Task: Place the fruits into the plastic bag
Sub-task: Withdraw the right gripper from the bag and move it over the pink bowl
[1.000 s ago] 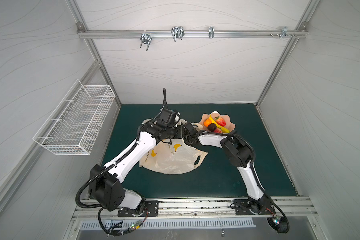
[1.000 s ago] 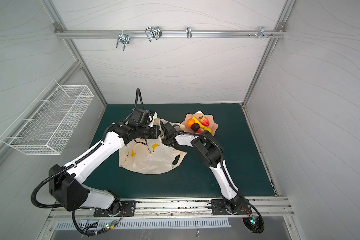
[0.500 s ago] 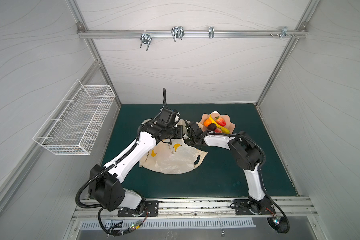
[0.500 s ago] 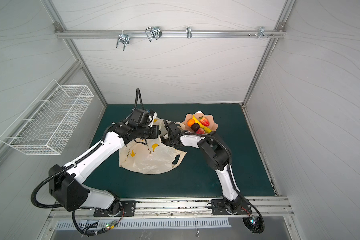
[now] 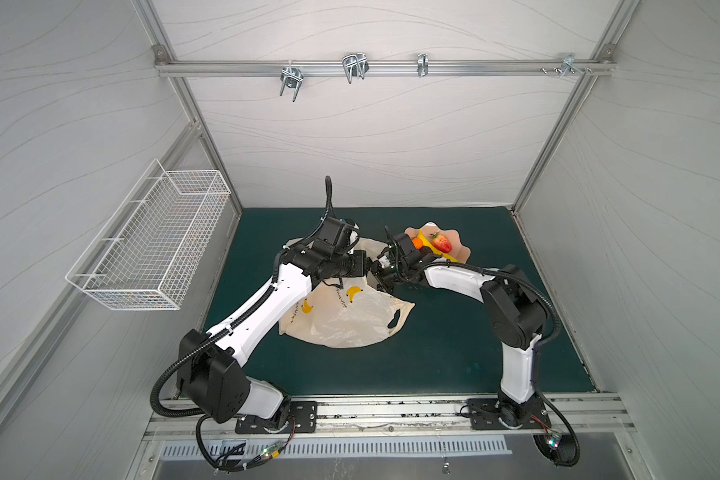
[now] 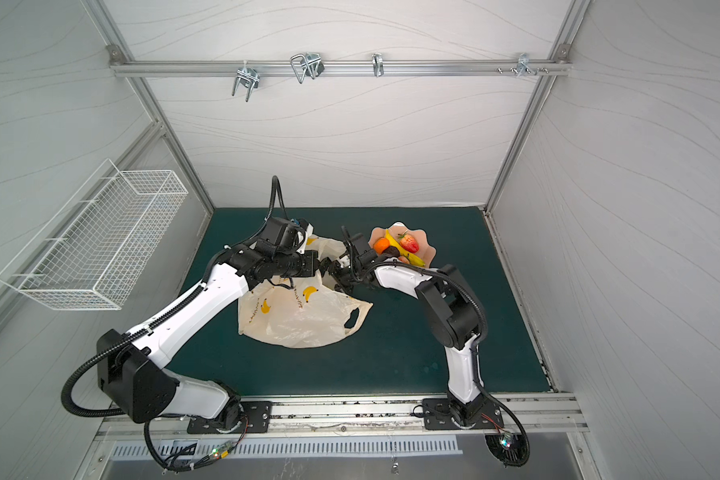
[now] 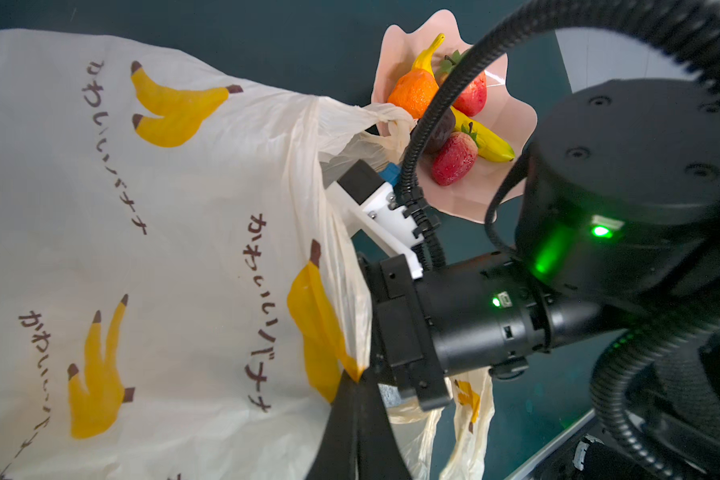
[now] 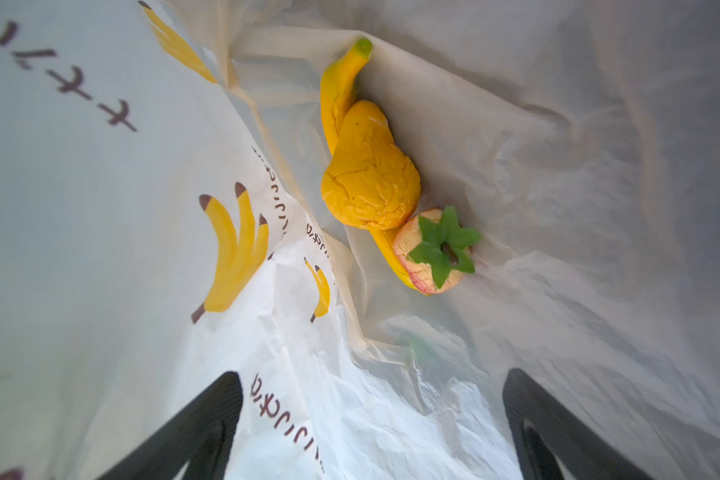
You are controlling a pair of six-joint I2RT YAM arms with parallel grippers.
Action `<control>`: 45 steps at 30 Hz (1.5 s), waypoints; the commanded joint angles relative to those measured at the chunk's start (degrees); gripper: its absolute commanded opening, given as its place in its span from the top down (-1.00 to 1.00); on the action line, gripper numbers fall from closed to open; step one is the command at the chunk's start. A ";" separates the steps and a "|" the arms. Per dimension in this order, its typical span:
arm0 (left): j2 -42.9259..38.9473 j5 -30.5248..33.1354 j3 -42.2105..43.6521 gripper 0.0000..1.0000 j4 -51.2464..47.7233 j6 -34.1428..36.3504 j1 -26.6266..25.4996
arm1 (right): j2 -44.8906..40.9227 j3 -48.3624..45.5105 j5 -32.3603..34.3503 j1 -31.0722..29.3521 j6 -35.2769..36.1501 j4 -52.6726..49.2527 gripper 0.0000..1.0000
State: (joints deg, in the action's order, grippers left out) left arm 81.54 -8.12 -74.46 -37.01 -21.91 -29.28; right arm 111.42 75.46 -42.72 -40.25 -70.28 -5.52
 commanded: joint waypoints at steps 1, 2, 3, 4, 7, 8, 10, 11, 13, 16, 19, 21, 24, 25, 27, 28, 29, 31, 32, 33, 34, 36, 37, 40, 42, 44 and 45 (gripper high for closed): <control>-1.56 0.84 -0.76 1.00 0.73 -0.33 -0.24 | -3.36 -1.43 1.14 1.17 1.91 -4.07 -0.98; -1.62 0.95 -0.69 1.00 0.79 -0.33 -0.20 | -4.06 -1.99 1.39 1.59 2.13 -4.47 -0.98; -1.65 0.92 -0.61 1.00 0.81 -0.33 -0.17 | -4.76 -2.48 1.50 1.87 2.34 -4.76 -0.98; -1.64 0.91 -0.52 1.00 0.86 -0.37 -0.24 | -5.34 -2.89 1.51 2.14 2.42 -4.93 -0.98; -1.65 0.83 -0.43 1.00 1.01 -0.42 -0.25 | -7.31 -4.07 1.92 3.15 3.26 -6.27 -0.98; -1.64 0.88 -0.34 1.00 1.00 -0.41 -0.25 | -8.13 -4.43 2.16 3.49 3.72 -6.91 -0.98; -1.81 0.83 -0.14 1.00 1.21 -0.35 -0.20 | -9.63 -5.18 2.76 4.25 4.52 -8.00 -0.98; -1.82 0.98 -0.13 1.00 1.23 -0.32 -0.19 | -10.45 -5.60 2.95 4.60 4.68 -8.24 -0.98; -1.81 0.85 0.01 1.00 1.23 -0.26 -0.16 | -11.73 -6.11 3.07 5.37 5.10 -8.95 -0.98; -1.91 0.80 0.20 1.00 1.33 -0.24 -0.09 | -13.90 -6.63 3.56 6.61 5.92 -10.36 -0.98; -2.08 0.86 0.36 1.00 1.45 -0.20 -0.16 | -15.70 -7.08 3.87 7.85 6.79 -11.61 -0.98; -2.17 0.94 0.41 1.00 1.42 -0.16 -0.15 | -16.87 -7.32 4.10 8.73 7.51 -12.62 -0.98; -2.26 0.93 0.64 1.00 1.62 -0.15 -0.16 | -18.18 -7.27 4.49 10.04 8.64 -14.13 -0.98; -2.35 0.91 0.71 1.00 1.74 -0.15 -0.17 | -18.46 -7.32 4.49 10.46 8.91 -14.55 -0.98; -2.35 0.77 0.73 1.00 1.78 -0.06 -0.16 | -18.96 -7.18 4.56 11.13 9.40 -15.33 -0.98; -2.30 0.74 0.78 1.00 1.94 -0.06 -0.09 | -19.11 -7.02 4.78 11.37 9.80 -15.78 -0.98; -2.26 0.65 0.72 1.00 1.94 -0.06 -0.16 | -19.17 -6.71 5.05 11.58 10.34 -16.70 -0.98; -2.26 0.47 0.72 1.00 1.95 -0.08 -0.15 | -19.22 -6.28 5.38 12.01 11.22 -17.95 -0.98; -2.26 0.47 0.72 1.00 1.97 0.02 -0.14 | -19.36 -6.04 5.60 12.19 11.51 -18.37 -0.98; -2.26 0.42 0.72 1.00 1.98 0.02 -0.16 | -19.35 -5.88 5.84 12.36 11.93 -18.91 -0.98; -2.22 0.35 0.72 1.00 1.95 0.11 -0.17 | -19.33 -5.64 6.01 12.54 12.37 -19.44 -0.98; -2.10 0.30 0.58 1.00 1.98 0.20 -0.17 | -19.32 -4.84 6.86 13.06 14.10 -21.40 -0.98; -2.08 0.27 0.54 1.00 1.91 0.16 -0.17 | -19.24 -4.35 7.38 13.24 14.81 -22.30 -0.98; -2.17 0.16 0.63 1.00 2.02 0.29 -0.12 | -19.26 -2.89 9.16 13.95 17.50 -25.11 -0.97; -2.25 0.12 0.63 1.00 1.96 0.25 -0.12 | -18.97 -1.45 10.90 14.45 20.05 -27.78 -0.96; -2.28 0.14 0.72 1.00 2.02 0.20 -0.16 | -18.59 -0.15 12.46 15.01 22.11 -29.84 -0.93; -2.35 0.20 0.72 1.00 1.99 0.20 -0.16 | -18.54 0.18 13.12 15.24 23.01 -30.70 -0.93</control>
State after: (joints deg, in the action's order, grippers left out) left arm 80.44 -7.73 -73.47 -36.95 -21.87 -29.28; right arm 93.65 73.63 -32.84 -25.82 -51.99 -30.68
